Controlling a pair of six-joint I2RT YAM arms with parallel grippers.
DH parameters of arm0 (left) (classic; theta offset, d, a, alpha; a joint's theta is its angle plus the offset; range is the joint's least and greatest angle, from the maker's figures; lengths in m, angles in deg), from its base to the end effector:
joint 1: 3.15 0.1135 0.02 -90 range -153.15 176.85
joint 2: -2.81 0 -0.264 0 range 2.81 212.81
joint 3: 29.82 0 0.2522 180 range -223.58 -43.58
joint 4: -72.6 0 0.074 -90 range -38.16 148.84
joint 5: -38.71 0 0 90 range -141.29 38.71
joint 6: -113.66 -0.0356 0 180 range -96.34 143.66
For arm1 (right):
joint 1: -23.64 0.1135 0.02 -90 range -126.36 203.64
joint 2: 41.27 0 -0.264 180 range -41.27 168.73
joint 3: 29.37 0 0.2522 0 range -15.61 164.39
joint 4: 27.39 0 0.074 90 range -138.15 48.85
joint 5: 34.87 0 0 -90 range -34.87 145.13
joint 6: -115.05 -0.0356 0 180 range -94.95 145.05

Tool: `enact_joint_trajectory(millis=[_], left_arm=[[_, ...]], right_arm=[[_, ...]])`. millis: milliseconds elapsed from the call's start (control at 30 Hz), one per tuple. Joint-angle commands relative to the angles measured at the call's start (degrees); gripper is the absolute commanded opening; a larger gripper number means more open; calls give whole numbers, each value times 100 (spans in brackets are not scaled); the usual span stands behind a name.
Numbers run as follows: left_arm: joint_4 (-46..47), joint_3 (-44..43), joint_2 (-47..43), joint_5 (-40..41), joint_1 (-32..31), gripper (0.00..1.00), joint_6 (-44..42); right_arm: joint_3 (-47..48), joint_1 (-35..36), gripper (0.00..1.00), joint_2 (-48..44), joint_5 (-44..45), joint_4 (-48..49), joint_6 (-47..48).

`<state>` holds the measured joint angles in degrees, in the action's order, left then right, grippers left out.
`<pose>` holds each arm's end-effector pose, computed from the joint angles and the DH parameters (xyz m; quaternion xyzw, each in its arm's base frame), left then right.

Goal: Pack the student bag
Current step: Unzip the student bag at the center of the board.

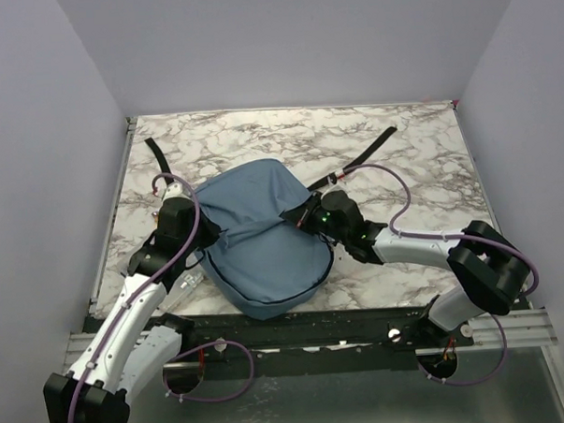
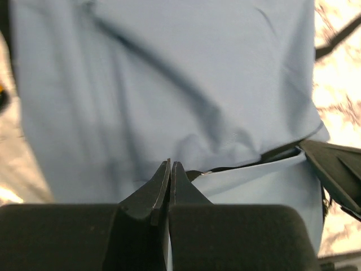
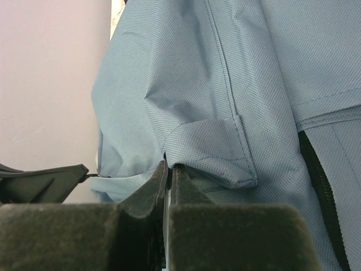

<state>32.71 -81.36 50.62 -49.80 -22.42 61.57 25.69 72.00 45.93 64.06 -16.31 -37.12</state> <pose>0.1729 -0.0595 0.2608 -0.1502 0.8788 -0.2065 0.4031 0.2184 0.2374 0.2038 0.1426 0.8107 0.4271 0.3742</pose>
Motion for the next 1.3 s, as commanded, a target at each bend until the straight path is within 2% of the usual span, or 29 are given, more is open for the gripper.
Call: enact_joint_trajectory(millis=[0,100,200,300,400,567,700,800,833,933,1033,1100,1167,1267], left_arm=[[-834,59,-322,1241,233,0,103],[-941,99,-417,1296,283,0,113],[-790,177,-425,964,284,0,-35],[-607,172,-417,337,283,0,-308],[-392,166,-496,-333,283,0,-660],[-252,115,-477,-828,283,0,-915],[-162,145,-529,-1156,281,0,-930],[-120,210,-619,-1260,279,0,-998],[-118,220,-645,-1288,275,0,-1036],[-210,171,-676,-1409,282,2,-1120],[-292,16,-679,-1338,279,30,-1217],[-323,-164,-648,-1218,283,43,-1304],[-287,-363,-582,-1187,274,51,-1337],[-143,-701,-270,-1326,160,54,-1381]], right_arm=[[86,-474,0,-41,-97,205,534],[262,-699,0,32,-388,89,722],[508,-701,1,85,-816,-41,1078],[903,-696,21,176,-1298,-799,1116],[1274,-630,39,275,-1373,-1778,802],[1640,-418,50,458,-1467,-2459,-19],[1743,-132,54,529,-1145,-2464,-364],[1790,-28,53,637,-924,-2434,-443],[1751,-28,49,657,-926,-2350,-485],[1486,-6,19,485,-928,-2104,-587],[875,-2,7,147,-715,-1578,-512],[473,-2,1,-40,-640,-1205,-440],[53,-3,1,-172,-765,-451,-221],[-301,-2,1,-143,-858,287,-79]])
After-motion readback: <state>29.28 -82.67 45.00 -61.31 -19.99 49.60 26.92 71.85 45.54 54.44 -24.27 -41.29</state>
